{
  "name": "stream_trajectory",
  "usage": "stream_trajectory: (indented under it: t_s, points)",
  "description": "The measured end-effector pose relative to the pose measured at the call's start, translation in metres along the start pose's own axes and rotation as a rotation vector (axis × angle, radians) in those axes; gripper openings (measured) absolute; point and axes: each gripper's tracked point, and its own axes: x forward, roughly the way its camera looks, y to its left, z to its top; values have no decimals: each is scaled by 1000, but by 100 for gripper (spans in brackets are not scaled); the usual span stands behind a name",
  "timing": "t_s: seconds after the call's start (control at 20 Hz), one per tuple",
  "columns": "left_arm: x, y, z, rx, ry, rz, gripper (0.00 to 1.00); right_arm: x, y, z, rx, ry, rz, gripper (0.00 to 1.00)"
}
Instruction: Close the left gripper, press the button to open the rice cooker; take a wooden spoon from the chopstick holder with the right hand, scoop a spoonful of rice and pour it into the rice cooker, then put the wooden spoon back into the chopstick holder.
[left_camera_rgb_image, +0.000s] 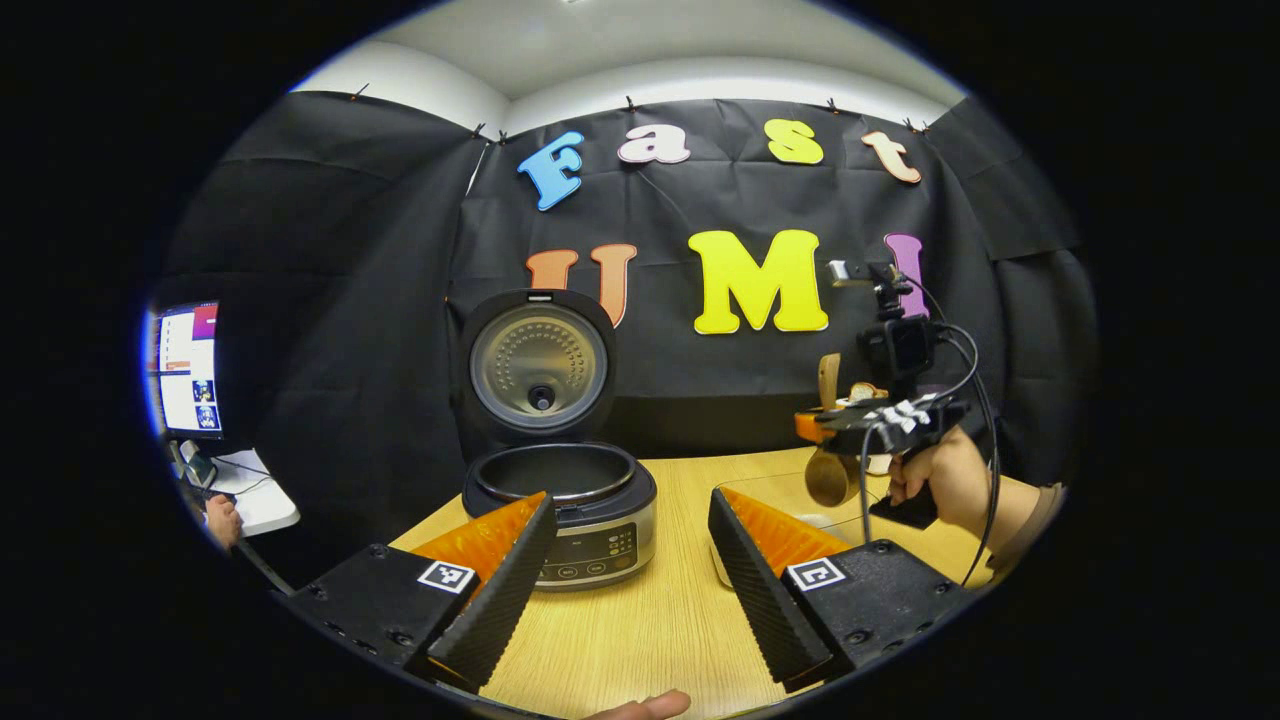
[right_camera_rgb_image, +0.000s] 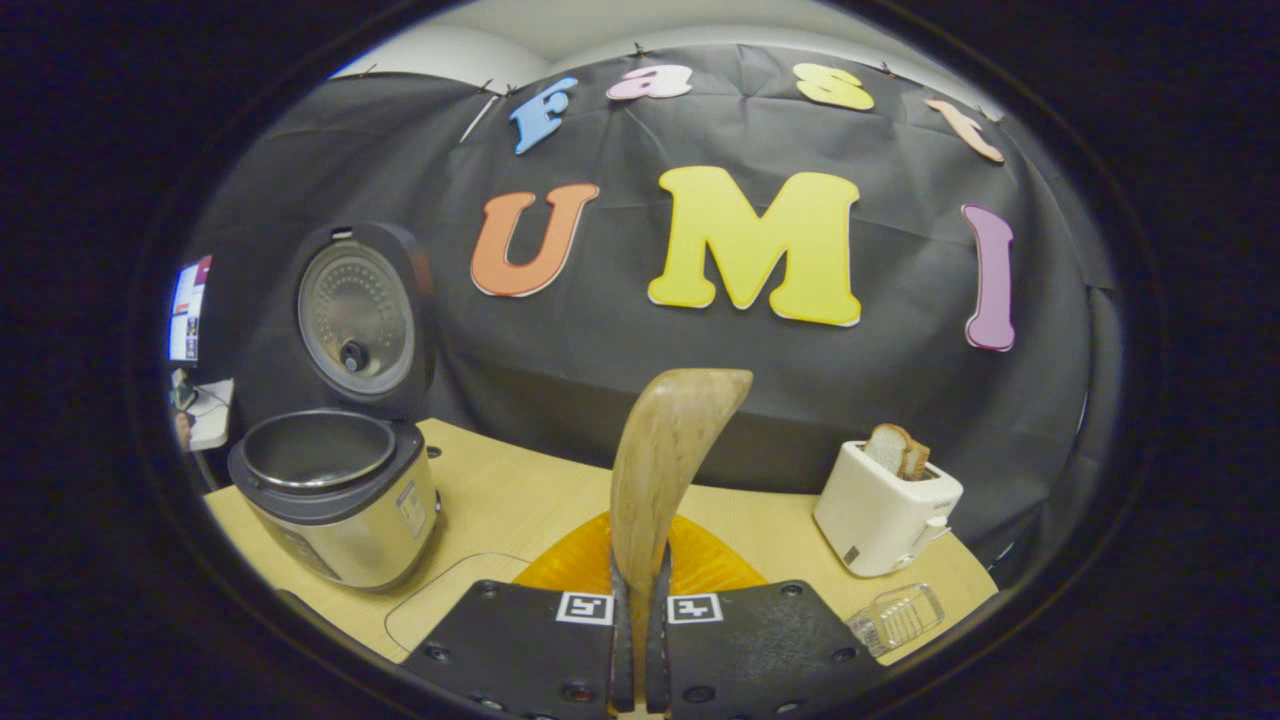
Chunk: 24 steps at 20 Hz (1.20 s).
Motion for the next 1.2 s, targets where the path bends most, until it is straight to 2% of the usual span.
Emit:
stream_trajectory:
  t_s: [0.25,0.55,0.7,1.0,1.2]
  points:
    - [-2,6,3,-45,-5,-8,97,3,15,-38,-93,15,-100,5]
    - [-4,6,5,-57,-10,-21,97,9,12,-65,-115,23,-253,5]
    - [-3,6,6,-59,-15,-28,97,1,26,-86,12,70,-218,5]
    - [-1,12,0,-87,6,-17,97,-3,39,-88,271,108,-170,5]
    - [0,12,0,-100,3,-22,97,-2,39,-90,539,133,-107,5]
